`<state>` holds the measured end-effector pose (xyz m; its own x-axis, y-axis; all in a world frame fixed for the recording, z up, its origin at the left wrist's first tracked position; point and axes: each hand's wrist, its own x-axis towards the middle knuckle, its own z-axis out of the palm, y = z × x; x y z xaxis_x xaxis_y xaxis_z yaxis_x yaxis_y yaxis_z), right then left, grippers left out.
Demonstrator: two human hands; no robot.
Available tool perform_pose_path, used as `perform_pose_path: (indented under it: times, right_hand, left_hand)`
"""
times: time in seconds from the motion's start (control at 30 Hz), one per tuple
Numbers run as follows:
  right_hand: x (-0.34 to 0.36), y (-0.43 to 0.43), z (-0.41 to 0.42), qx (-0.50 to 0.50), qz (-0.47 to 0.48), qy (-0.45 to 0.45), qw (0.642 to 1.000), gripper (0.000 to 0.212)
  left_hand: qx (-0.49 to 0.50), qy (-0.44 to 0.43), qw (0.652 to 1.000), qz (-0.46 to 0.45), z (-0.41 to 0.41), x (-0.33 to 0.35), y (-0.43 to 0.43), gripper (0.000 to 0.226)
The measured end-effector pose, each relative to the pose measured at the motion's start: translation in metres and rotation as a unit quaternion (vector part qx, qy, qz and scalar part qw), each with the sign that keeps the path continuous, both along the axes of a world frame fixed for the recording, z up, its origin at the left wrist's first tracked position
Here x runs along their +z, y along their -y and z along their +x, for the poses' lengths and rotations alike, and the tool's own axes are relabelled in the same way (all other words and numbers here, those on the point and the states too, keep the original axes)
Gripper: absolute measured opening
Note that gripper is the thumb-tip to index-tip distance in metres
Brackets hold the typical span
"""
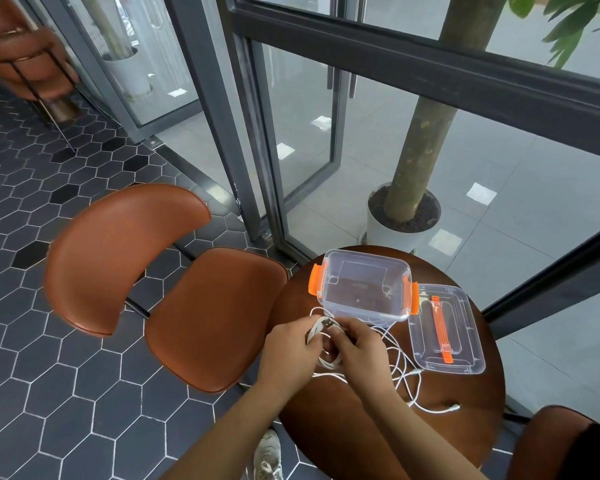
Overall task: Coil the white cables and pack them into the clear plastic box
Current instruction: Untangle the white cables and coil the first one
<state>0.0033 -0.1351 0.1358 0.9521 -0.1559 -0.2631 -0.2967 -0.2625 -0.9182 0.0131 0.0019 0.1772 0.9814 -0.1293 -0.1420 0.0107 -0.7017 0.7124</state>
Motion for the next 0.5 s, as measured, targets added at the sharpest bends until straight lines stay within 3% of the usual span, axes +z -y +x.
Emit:
perform_pose_path:
  times: [0.13,0.27,0.37,0.5]
  right_hand:
    - [0.001,0.001,0.002,-0.002,0.027,-0.004,1.000,0.013]
    - [0.003,0.005,0.005,0.011,0.044,-0.018,0.999,0.010]
    - [0.003,0.006,0.005,0.027,0.042,-0.024,0.998,0.014]
    - [-0.001,0.007,0.006,0.031,0.042,-0.039,0.998,0.022]
  left_hand:
    - [0.038,-0.030,0.995,-0.088,-0.001,0.000,0.000,0.025]
    - [0.057,-0.054,0.990,-0.115,-0.001,-0.004,-0.002,0.028]
    - [0.063,-0.078,0.983,-0.155,-0.002,-0.006,-0.003,0.041]
    - [0.101,-0.127,0.959,-0.232,0.001,-0.017,-0.006,0.042]
